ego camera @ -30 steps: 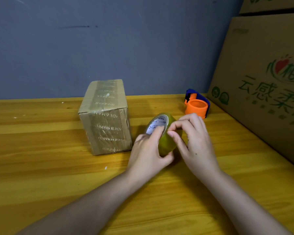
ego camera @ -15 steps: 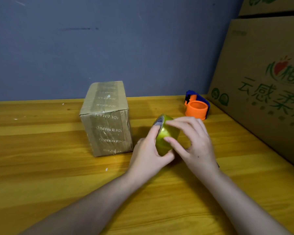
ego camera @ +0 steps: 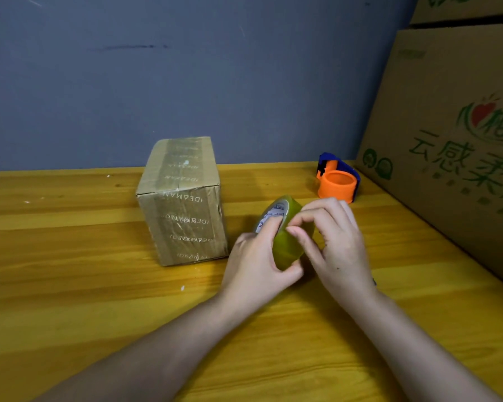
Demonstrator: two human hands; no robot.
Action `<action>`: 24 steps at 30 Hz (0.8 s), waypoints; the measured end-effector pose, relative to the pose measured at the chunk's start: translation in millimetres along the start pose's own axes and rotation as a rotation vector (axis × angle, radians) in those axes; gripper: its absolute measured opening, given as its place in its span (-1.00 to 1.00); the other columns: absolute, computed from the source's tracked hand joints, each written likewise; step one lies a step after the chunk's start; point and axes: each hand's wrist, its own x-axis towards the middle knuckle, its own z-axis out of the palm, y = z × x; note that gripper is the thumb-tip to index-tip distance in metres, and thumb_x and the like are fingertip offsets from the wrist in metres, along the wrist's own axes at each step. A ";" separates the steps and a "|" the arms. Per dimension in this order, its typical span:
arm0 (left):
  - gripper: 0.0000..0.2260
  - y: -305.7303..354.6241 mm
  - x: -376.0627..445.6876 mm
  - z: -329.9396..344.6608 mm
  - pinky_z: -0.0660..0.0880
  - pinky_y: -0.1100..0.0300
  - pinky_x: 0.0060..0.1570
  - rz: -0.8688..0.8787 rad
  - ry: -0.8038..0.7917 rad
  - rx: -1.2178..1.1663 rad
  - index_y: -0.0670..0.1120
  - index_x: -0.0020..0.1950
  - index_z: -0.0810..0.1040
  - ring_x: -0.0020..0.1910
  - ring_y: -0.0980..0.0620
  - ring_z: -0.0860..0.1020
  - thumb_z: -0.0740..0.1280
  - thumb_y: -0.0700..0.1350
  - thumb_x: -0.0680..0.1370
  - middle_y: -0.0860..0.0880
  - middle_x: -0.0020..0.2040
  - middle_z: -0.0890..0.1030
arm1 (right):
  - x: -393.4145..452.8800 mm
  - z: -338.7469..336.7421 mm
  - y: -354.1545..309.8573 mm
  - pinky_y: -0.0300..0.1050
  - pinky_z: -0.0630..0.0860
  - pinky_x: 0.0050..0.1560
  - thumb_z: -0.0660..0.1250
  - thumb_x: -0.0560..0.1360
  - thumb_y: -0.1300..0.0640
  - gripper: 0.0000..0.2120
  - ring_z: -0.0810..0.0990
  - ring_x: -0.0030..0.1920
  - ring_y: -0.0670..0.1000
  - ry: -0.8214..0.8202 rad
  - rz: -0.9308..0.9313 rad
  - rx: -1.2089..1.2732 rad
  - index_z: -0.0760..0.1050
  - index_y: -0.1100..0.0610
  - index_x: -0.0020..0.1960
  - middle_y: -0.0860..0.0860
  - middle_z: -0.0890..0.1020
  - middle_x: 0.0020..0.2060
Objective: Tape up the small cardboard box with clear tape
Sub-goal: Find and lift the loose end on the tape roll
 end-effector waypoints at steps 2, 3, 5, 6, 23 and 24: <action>-0.62 0.4 -0.1 0.0 0.45 0.17 -0.16 -0.027 0.013 -0.014 0.05 0.11 0.38 -0.19 -0.11 0.58 0.36 0.01 0.32 -0.04 -0.22 0.63 | 0.7 -0.3 -0.6 -0.19 0.41 -0.06 0.28 0.52 0.05 -0.81 0.47 -0.08 0.01 -0.029 -0.047 -0.047 0.55 0.17 -0.09 0.04 0.57 -0.12; -0.62 0.3 -0.2 -0.1 0.47 0.15 -0.18 -0.055 0.028 -0.034 0.08 0.10 0.37 -0.18 -0.14 0.58 0.35 0.03 0.32 -0.04 -0.21 0.63 | 0.9 -0.6 -1.8 -0.19 0.41 -0.08 0.27 0.52 0.04 -0.81 0.46 -0.09 0.00 -0.043 -0.070 -0.061 0.54 0.16 -0.10 0.04 0.57 -0.12; -0.63 -0.6 -0.2 -0.1 0.51 0.04 -0.21 -0.115 0.051 -0.069 0.10 0.07 0.34 -0.18 -0.20 0.57 0.31 0.11 0.31 -0.06 -0.23 0.62 | 1.4 -1.1 -5.3 -0.18 0.41 -0.10 0.26 0.52 0.05 -0.80 0.44 -0.09 -0.02 -0.060 -0.116 -0.078 0.54 0.17 -0.11 0.05 0.58 -0.13; -0.63 -1.2 -0.1 0.5 0.51 0.01 -0.22 -0.133 0.055 -0.074 0.10 0.05 0.34 -0.20 -0.21 0.55 0.28 0.15 0.30 -0.05 -0.26 0.60 | 1.7 -1.5 -6.6 -0.18 0.40 -0.11 0.26 0.52 0.06 -0.81 0.43 -0.10 -0.02 -0.062 -0.140 -0.089 0.54 0.18 -0.11 0.05 0.58 -0.13; -0.59 -9.3 3.7 2.9 0.54 -0.04 -0.05 -0.156 0.055 -0.301 0.05 0.12 0.42 -0.08 -0.06 0.61 0.33 0.11 0.31 0.03 -0.09 0.64 | -1.2 -0.9 -6.6 -0.23 0.40 0.09 0.35 0.48 0.21 -0.91 0.55 -0.01 0.03 -0.056 -0.073 0.065 0.57 0.18 -0.03 0.02 0.62 -0.07; -0.60 -8.7 3.8 2.2 0.54 -0.02 -0.02 -0.149 0.042 -0.322 0.05 0.12 0.43 -0.07 -0.01 0.61 0.34 0.09 0.31 0.07 -0.08 0.63 | -0.7 -0.2 -5.3 -0.27 0.38 0.06 0.38 0.47 0.22 -0.92 0.54 -0.02 0.02 -0.049 -0.056 0.074 0.57 0.18 -0.04 0.02 0.61 -0.09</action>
